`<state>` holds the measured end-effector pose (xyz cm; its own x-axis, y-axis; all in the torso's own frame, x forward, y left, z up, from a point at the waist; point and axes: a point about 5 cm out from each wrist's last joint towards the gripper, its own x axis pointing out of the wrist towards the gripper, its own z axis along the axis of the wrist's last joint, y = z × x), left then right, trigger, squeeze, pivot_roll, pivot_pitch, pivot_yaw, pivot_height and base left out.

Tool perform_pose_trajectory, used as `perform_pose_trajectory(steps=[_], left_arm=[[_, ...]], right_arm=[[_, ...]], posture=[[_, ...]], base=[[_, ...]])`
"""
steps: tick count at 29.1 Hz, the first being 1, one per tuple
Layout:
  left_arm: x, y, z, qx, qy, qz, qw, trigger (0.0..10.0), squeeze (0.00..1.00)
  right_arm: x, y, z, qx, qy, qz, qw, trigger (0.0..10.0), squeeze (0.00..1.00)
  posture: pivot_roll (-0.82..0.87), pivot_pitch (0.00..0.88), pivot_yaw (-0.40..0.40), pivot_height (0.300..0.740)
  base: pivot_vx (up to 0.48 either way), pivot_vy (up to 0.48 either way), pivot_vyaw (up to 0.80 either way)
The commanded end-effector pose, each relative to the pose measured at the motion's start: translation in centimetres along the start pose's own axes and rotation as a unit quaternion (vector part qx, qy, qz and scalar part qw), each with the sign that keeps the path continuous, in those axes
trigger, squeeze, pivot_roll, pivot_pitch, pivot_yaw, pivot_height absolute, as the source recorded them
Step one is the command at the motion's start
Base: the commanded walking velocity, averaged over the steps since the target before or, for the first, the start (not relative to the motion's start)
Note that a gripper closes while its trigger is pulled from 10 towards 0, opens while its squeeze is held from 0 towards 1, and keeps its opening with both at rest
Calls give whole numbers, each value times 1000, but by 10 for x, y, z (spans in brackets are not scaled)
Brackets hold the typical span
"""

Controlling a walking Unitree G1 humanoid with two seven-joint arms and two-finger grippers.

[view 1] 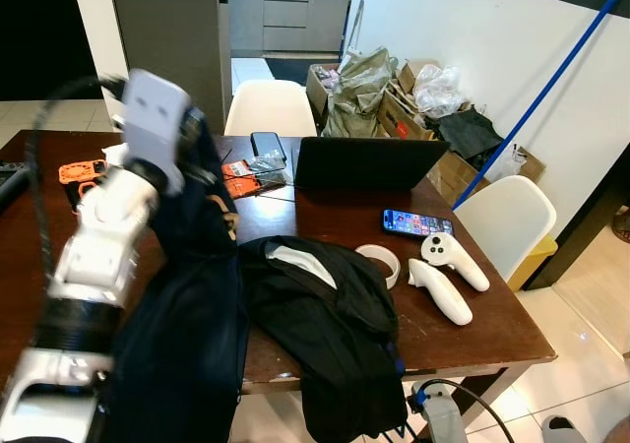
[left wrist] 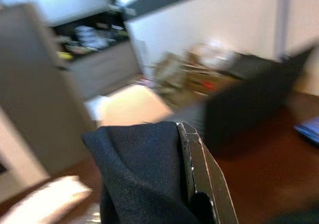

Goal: Hang hanger

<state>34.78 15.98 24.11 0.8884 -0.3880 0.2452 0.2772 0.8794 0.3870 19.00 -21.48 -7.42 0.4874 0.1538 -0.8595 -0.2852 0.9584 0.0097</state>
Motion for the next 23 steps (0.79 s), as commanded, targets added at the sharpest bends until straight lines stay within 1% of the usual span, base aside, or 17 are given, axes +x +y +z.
perform_pose_trajectory(steps=[1,4,5,6,7,8,9,10,11,12,13,15,18,19,21,22,23], left_arm=[[0,-9,0,2,-3,-27,1000,10000,0],[-1,-11,-1,4,-3,-34,999,10000,0],[-4,-19,-8,20,11,-65,998,10000,0],[-12,-28,-31,49,73,-110,990,10000,0],[-12,-28,-31,49,73,-110,990,10000,0],[-17,-31,-42,59,104,-127,985,10000,0],[-22,-31,-50,59,131,-133,981,10000,125],[-29,-33,-61,59,162,-147,974,10000,1000],[-36,-34,-69,58,190,-160,967,10000,1000],[-36,-34,-69,58,190,-160,967,10000,1000],[-46,-38,-78,58,223,-182,956,10000,1000],[-50,-37,-78,57,229,-188,953,10000,1000],[-54,-30,-70,52,213,-182,958,10000,1000],[-54,-25,-63,38,197,-172,964,10000,1000],[-54,-25,-63,38,197,-172,964,10000,1000],[-53,-19,-52,11,169,-165,972,10000,1000],[-54,-12,-36,-30,130,-164,977,10000,1000]], right_arm=[[-1,-4,-2,-14,13,-8,1000,10000,0],[-1,-4,-2,-17,15,-8,1000,10000,0],[-1,-4,-3,-23,19,-11,999,10000,0],[-1,-5,-3,-27,23,-14,999,10000,0],[-1,-5,-3,-27,23,-14,999,10000,0],[-1,-5,-4,-28,24,-14,999,10000,0],[-1,-5,-4,-28,24,-14,999,10000,0],[-2,-5,-4,-29,25,-15,999,10000,0],[-2,-5,-4,-30,25,-15,999,10000,0],[-2,-5,-4,-30,25,-15,999,10000,0],[-2,-5,-4,-31,26,-15,999,10000,0],[-2,-5,-4,-32,26,-15,999,10000,0],[-2,-6,-4,-33,27,-15,999,10000,0],[-2,-6,-4,-33,27,-16,999,10000,0],[-2,-6,-4,-33,27,-16,999,10000,0],[-2,-6,-4,-34,28,-16,999,10000,0],[-2,-6,-4,-34,28,-16,999,10000,0]], posture=[[90,0,-79,740],[90,0,-79,740],[89,0,-78,740],[89,0,-76,740],[89,0,-76,740],[88,0,-75,740],[87,0,-74,740],[86,0,-75,740],[86,0,-75,740],[86,0,-75,740],[85,0,-75,740],[85,0,-75,740],[85,0,-77,740],[85,0,-78,740],[85,0,-78,740],[85,0,-78,740],[88,0,-78,740]], base=[[0,0,0],[0,0,0],[0,0,0],[0,0,0],[0,0,0],[0,0,0],[0,0,0],[0,0,0],[0,0,0],[0,0,0],[0,0,0],[0,0,0],[0,0,0],[0,0,0],[0,0,0],[0,0,0],[0,0,0]])
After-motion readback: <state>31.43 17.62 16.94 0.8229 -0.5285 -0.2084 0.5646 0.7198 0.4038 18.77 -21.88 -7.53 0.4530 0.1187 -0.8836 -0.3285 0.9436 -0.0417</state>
